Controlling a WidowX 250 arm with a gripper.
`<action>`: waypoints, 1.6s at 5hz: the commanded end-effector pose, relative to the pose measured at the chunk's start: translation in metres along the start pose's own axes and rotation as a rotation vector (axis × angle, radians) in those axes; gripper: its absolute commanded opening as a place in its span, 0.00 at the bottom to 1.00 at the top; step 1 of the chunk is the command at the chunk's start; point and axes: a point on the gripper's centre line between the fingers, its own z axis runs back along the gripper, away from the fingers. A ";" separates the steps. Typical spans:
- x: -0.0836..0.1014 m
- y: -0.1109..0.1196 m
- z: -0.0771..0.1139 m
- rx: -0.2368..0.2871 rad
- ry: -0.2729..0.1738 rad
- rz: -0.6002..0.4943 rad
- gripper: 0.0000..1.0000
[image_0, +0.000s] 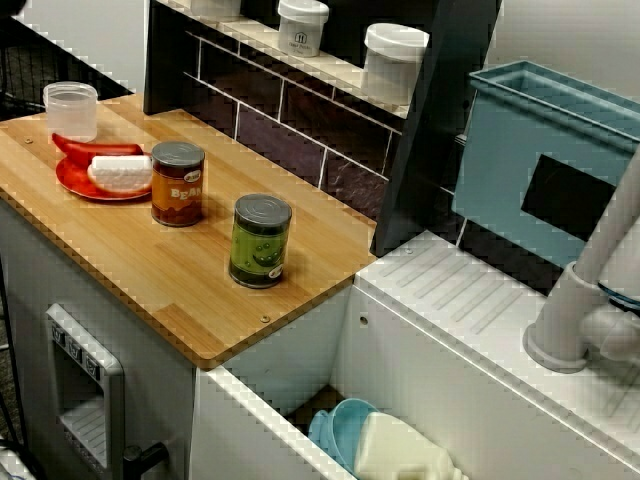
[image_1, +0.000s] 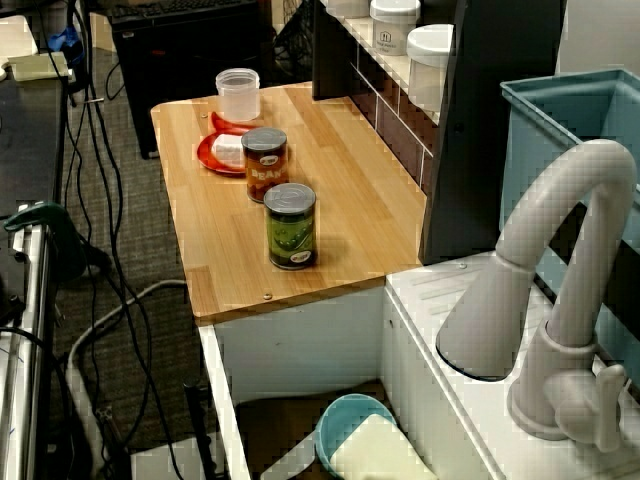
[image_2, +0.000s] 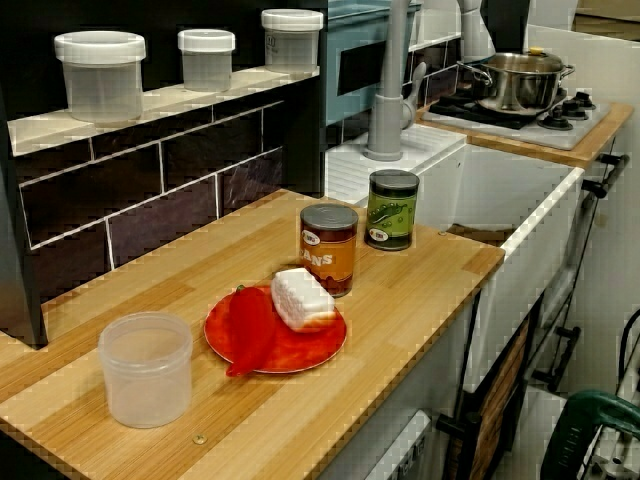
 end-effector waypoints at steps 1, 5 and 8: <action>0.000 0.000 0.000 0.000 0.000 0.000 1.00; 0.094 0.008 -0.035 0.122 -0.122 0.071 1.00; 0.128 -0.032 -0.081 0.160 -0.057 0.087 0.98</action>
